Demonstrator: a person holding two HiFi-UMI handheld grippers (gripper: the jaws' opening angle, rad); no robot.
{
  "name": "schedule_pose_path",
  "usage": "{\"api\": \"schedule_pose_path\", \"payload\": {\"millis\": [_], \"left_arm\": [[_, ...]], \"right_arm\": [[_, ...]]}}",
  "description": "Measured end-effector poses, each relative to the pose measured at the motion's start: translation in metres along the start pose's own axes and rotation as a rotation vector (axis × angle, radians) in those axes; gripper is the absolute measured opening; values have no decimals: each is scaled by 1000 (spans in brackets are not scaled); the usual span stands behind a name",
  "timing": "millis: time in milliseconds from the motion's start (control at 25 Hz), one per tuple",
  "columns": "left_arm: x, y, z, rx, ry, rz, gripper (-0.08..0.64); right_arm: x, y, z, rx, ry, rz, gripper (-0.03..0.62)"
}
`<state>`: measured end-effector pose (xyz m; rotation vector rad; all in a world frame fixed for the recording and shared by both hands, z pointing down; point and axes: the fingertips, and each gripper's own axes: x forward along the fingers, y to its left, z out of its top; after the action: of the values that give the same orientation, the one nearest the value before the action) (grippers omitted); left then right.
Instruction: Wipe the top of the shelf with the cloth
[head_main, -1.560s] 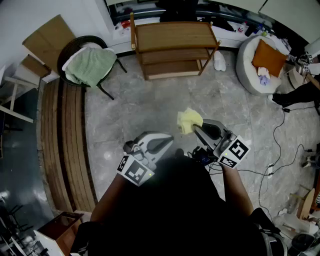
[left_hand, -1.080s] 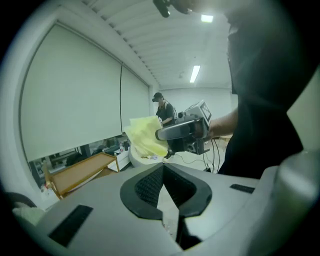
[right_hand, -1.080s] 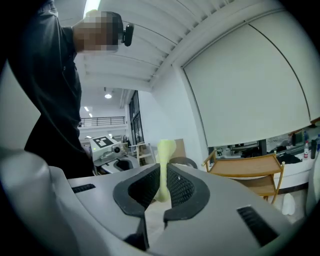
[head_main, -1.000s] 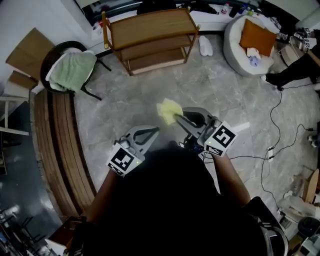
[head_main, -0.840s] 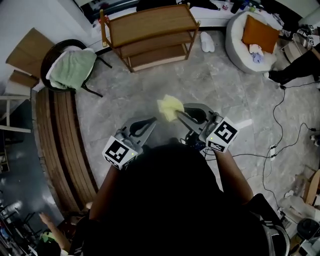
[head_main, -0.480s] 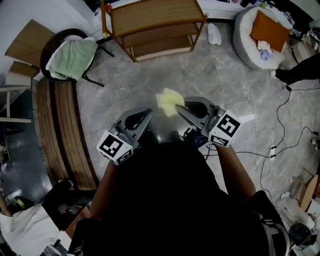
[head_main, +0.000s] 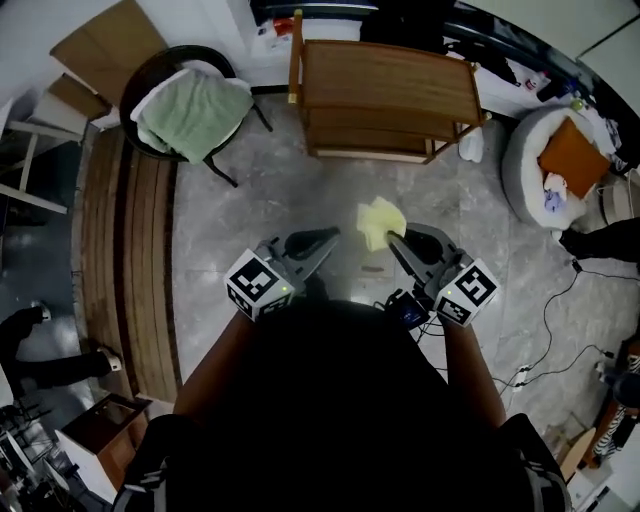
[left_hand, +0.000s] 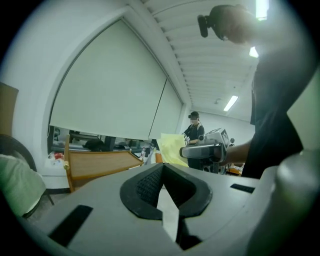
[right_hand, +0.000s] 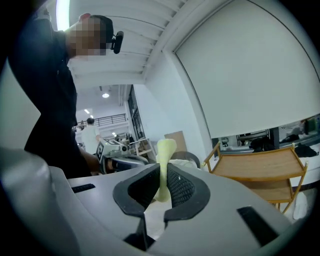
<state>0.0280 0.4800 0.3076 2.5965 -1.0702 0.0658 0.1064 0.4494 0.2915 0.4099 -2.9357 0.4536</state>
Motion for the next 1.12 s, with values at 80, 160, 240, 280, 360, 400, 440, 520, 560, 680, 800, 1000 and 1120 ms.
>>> {"api": "schedule_pose_path", "payload": {"millis": [80, 160, 240, 280, 360, 400, 440, 520, 560, 680, 800, 1000, 1120], "left_arm": [[-9, 31, 11, 3, 0, -16, 11], [-18, 60, 21, 3, -7, -25, 11], [-20, 89, 30, -8, -15, -31, 11], [-19, 103, 34, -13, -14, -34, 11], [-19, 123, 33, -17, -5, -44, 11], [-20, 130, 31, -17, -1, -50, 11], [-21, 137, 28, -20, 1, -55, 11], [-16, 152, 26, -37, 0, -58, 11], [-11, 160, 27, -48, -3, -58, 11], [12, 181, 38, -68, -7, -63, 11], [40, 198, 44, -68, 10, -64, 11], [87, 248, 54, -92, 27, 25, 11], [116, 275, 75, -116, 28, 91, 11]], "right_arm": [[34, -9, 15, 0, 0, -12, 46], [65, -18, 28, -4, 1, -22, 46], [91, -31, 39, -19, 16, -40, 46], [101, -39, 45, -31, 27, -54, 46], [113, -53, 51, -62, 47, -89, 46], [116, -59, 53, -81, 52, -108, 46], [117, -64, 55, -98, 52, -125, 46], [118, -76, 59, -109, 47, -145, 46], [118, -84, 62, -105, 46, -152, 46], [121, -116, 67, -75, 43, -173, 46], [125, -149, 69, -32, 19, -177, 46], [145, -219, 77, -19, 2, -114, 46], [154, -264, 96, 7, -4, -53, 46]]}}
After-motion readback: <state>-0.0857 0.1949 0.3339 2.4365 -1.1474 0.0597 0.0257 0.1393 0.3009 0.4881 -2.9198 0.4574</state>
